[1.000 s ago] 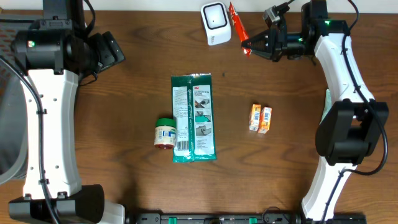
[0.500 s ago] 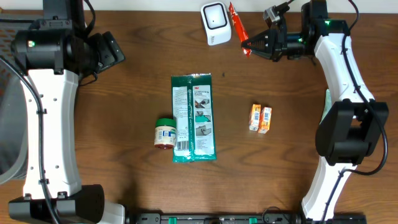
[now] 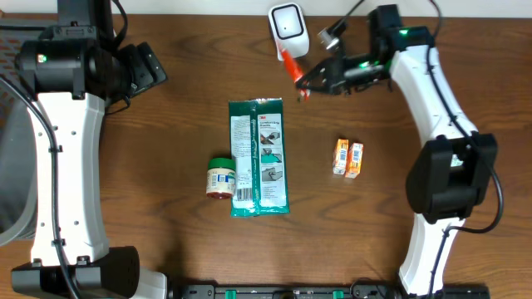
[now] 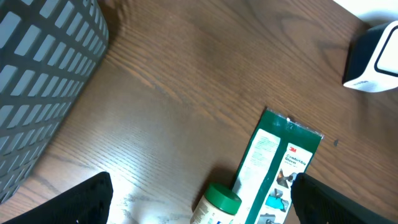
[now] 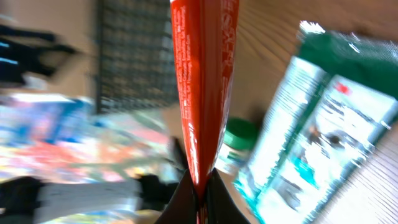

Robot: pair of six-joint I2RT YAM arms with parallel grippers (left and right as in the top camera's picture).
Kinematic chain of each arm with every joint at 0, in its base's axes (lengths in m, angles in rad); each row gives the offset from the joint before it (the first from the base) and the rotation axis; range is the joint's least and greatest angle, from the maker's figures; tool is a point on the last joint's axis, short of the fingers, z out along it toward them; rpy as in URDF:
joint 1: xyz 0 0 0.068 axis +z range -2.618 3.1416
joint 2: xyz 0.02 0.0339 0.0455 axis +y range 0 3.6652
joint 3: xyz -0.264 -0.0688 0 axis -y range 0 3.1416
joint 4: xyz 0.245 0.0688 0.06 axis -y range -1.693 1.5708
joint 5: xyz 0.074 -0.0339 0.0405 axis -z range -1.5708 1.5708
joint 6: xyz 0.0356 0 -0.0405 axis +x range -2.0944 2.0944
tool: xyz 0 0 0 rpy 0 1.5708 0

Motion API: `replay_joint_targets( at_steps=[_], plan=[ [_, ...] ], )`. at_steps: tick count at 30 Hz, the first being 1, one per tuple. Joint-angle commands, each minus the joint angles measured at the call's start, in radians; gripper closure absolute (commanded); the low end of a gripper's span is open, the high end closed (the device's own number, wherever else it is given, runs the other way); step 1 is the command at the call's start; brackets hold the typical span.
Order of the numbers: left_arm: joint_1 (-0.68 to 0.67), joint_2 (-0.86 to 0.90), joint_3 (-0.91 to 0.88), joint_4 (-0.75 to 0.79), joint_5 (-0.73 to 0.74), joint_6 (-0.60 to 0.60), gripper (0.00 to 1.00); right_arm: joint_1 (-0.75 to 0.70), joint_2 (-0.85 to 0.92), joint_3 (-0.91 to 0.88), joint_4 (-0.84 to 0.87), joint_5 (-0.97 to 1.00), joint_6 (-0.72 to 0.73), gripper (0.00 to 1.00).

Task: Scan the item barcode
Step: 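Carry the red tube back and lower it onto the glove package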

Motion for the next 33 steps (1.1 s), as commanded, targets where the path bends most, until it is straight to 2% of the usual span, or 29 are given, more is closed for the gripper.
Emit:
replay_joint_targets(
  at_steps=[1, 9, 15, 19, 20, 23, 24, 26, 29, 33],
  plan=[
    [0.003, 0.005, 0.009, -0.003, -0.006, -0.008, 0.08, 0.093, -0.002, 0.003, -0.037, 0.336, -0.099, 0.99],
    [0.003, 0.005, 0.009, -0.003, -0.006, -0.008, 0.08, 0.300, -0.002, 0.002, -0.106, 0.909, -0.098, 0.99],
    [0.003, 0.005, 0.009, -0.003, -0.006, -0.008, 0.08, 0.396, -0.002, -0.052, -0.114, 1.066, -0.029, 0.99],
    [0.003, 0.005, 0.009, -0.003, -0.006, -0.008, 0.08, 0.432, -0.002, -0.136, -0.054, 1.112, -0.027, 0.99],
    [0.003, 0.005, 0.009, -0.003, -0.006, -0.008, 0.08, 0.436, -0.002, -0.167, -0.032, 1.121, -0.027, 0.93],
    [0.003, 0.005, 0.009, -0.003, -0.006, -0.008, 0.08, 0.437, -0.002, -0.199, -0.008, 1.121, -0.027, 0.53],
    [0.003, 0.005, 0.009, -0.003, -0.006, -0.008, 0.08, 0.436, -0.002, -0.205, 0.002, 1.121, -0.028, 0.44],
    [0.003, 0.005, 0.009, -0.003, -0.006, -0.008, 0.08, 0.433, -0.002, -0.205, 0.012, 1.120, -0.031, 0.34],
    [0.003, 0.005, 0.009, -0.003, -0.006, -0.008, 0.08, 0.424, -0.002, -0.193, 0.016, 1.115, -0.031, 0.30],
    [0.003, 0.005, 0.009, -0.003, -0.006, -0.008, 0.08, 0.405, -0.002, -0.186, 0.018, 1.036, -0.040, 0.11]
  ],
)
